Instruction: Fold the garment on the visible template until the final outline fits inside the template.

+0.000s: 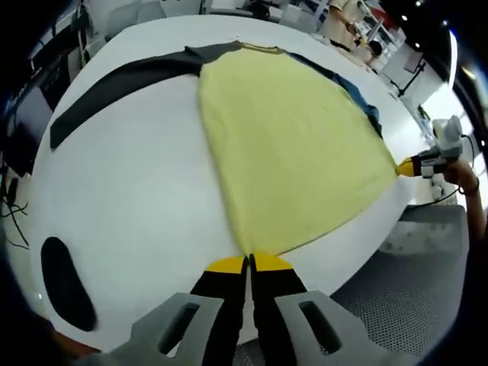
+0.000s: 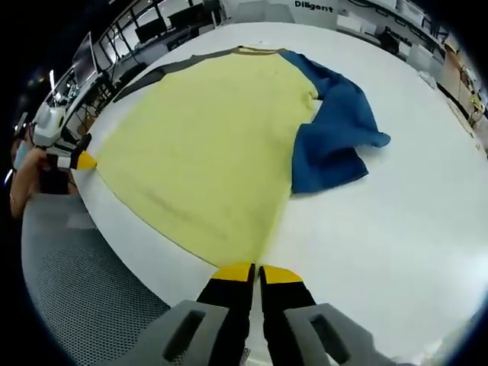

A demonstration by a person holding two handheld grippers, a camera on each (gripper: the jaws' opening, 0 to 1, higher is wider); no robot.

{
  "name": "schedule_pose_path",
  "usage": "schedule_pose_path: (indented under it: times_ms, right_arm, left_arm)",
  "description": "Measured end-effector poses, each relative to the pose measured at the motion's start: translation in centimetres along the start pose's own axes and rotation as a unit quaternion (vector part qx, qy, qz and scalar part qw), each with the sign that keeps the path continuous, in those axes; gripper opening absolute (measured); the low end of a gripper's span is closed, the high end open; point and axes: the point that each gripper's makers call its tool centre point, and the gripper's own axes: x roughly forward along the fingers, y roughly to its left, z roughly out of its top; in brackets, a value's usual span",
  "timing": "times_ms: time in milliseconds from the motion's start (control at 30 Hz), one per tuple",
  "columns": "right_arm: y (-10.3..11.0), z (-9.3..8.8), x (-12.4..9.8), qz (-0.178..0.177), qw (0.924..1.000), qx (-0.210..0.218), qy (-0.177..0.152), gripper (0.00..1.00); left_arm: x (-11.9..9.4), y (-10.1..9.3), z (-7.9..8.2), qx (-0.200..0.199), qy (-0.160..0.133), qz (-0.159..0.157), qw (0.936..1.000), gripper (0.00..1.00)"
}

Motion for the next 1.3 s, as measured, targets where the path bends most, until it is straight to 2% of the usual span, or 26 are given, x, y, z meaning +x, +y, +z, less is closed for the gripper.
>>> schedule_pose_path:
  times_ms: [533, 700, 800, 933, 1000, 1067, 1100, 1200, 1300]
  right_arm:
    - [0.0, -0.3, 0.2, -0.008, 0.9996, -0.024, 0.012, 0.00]
    - [0.0, -0.3, 0.2, -0.011, 0.9994, -0.032, 0.010, 0.00]
    - [-0.2, -0.1, 0.0, -0.020, 0.9989, -0.042, 0.002, 0.03]
    - [-0.1, 1.3, -0.8, -0.011, 0.9987, -0.030, -0.040, 0.10]
    - [-0.4, 2.7, -1.6, -0.015, 0.9965, -0.029, -0.077, 0.19]
    - [-0.7, 3.3, -1.9, -0.019, 0.9954, -0.030, -0.090, 0.26]
    - [-0.9, 3.9, -2.0, -0.023, 0.9942, -0.030, -0.101, 0.28]
    - [-1.5, 5.2, -2.5, -0.028, 0.9903, -0.034, -0.132, 0.31]
    - [-1.9, 5.9, -2.5, -0.033, 0.9883, -0.040, -0.144, 0.32]
  left_arm:
    - [0.0, -0.2, -0.1, -0.005, -0.011, 0.003, 0.9999, 0.00]
    - [0.1, -0.2, 0.0, 0.001, -0.013, 0.006, 0.9999, 0.03]
    - [0.1, -0.2, 0.1, 0.000, -0.018, 0.008, 0.9998, 0.11]
    - [-0.4, -0.4, 1.0, 0.034, -0.049, 0.017, 0.9980, 0.34]
    - [-0.6, -1.0, 1.7, 0.028, -0.075, 0.006, 0.9968, 0.38]
    - [-1.0, -1.2, 2.9, 0.025, -0.111, 0.005, 0.9936, 0.41]
    - [-1.3, -1.3, 3.4, 0.035, -0.123, 0.003, 0.9918, 0.46]
    - [-1.9, -1.2, 5.0, 0.032, -0.166, 0.006, 0.9856, 0.62]
    - [-2.2, -1.1, 5.6, 0.028, -0.182, 0.005, 0.9829, 0.72]
